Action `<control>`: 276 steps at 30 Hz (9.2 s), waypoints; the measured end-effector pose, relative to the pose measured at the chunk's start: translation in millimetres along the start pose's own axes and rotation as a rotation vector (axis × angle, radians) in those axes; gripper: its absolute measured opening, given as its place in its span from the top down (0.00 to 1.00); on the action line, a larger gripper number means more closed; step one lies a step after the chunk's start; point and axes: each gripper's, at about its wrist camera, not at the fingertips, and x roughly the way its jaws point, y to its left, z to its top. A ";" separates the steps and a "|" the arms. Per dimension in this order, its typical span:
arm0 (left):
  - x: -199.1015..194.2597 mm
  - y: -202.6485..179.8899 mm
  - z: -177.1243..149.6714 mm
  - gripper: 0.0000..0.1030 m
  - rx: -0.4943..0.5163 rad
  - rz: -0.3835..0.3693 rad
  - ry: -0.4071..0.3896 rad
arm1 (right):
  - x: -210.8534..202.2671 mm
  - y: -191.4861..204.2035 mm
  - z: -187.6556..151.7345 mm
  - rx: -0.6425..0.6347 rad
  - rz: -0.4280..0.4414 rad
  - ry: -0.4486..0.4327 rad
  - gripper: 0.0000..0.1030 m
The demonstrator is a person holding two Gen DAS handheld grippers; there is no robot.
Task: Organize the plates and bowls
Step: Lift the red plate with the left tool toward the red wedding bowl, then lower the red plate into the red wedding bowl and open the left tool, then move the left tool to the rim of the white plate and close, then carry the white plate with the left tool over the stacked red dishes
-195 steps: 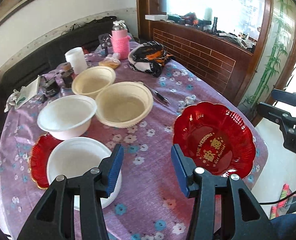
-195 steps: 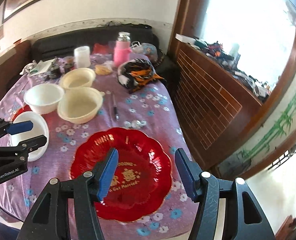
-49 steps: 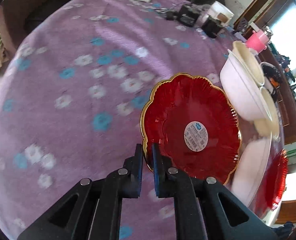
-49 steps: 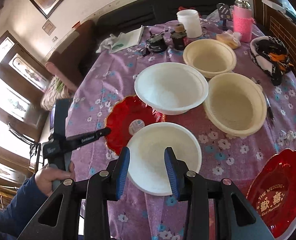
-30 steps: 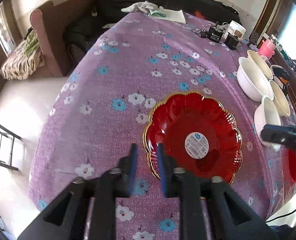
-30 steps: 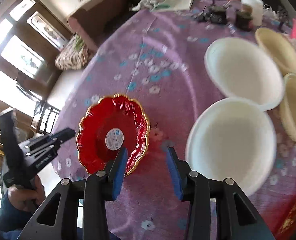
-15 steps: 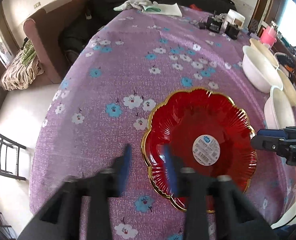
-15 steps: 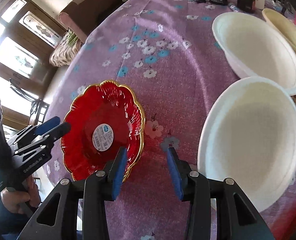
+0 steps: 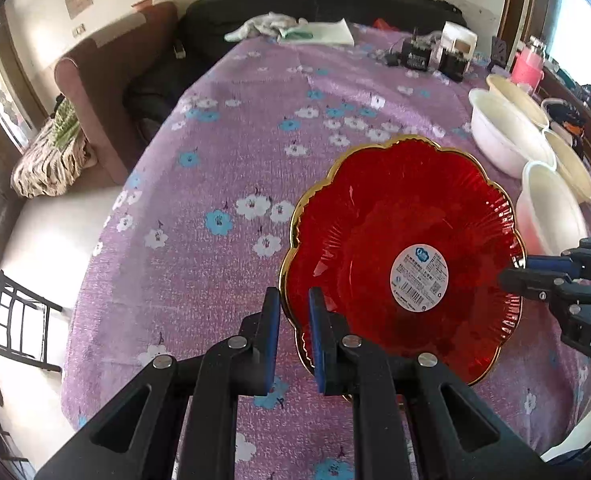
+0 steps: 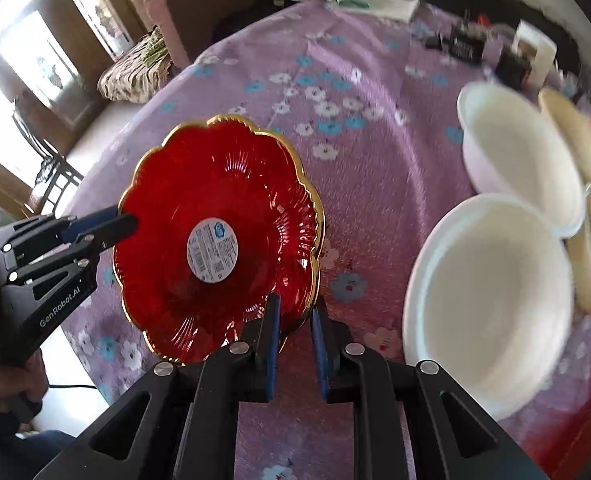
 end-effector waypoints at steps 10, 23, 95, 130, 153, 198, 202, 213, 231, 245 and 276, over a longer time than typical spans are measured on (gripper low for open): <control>-23.6 -18.1 1.5 0.87 0.003 0.015 -0.059 | -32.7 -6.6 -10.0 -0.024 -0.020 -0.067 0.84; -55.6 -48.0 6.0 0.87 0.022 0.025 -0.125 | -73.0 -21.3 -23.8 -0.020 -0.023 -0.138 0.84; -29.1 -465.8 -11.7 0.64 0.886 -0.264 -0.074 | -171.2 -309.2 -284.7 0.755 -0.231 -0.028 0.84; -59.6 -395.7 14.8 0.46 0.680 -0.306 -0.175 | -205.1 -284.5 -252.6 0.719 -0.233 -0.241 0.54; -50.2 -207.8 42.5 0.39 0.285 -0.173 -0.125 | -168.5 -198.9 -162.1 0.574 0.122 -0.333 0.52; 22.6 -188.0 58.4 0.82 0.298 -0.238 0.073 | -53.8 -171.4 -64.6 0.480 0.087 -0.022 0.86; 14.1 -186.0 54.9 0.82 0.290 -0.238 0.068 | -60.6 -167.3 -68.1 0.473 0.098 -0.022 0.86; -9.2 -191.2 43.5 0.82 0.298 -0.225 0.038 | -81.2 -162.5 -87.2 0.474 0.133 -0.045 0.86; -19.8 -211.1 22.1 0.81 0.320 -0.204 0.055 | -81.7 -168.9 -117.8 0.505 0.133 0.007 0.84; -9.4 -213.6 14.5 0.79 0.322 -0.205 0.073 | -79.7 -164.7 -124.1 0.463 0.098 0.002 0.76; -60.6 -286.8 34.4 0.79 0.469 -0.276 -0.049 | -155.8 -195.4 -156.1 0.522 0.038 -0.161 0.81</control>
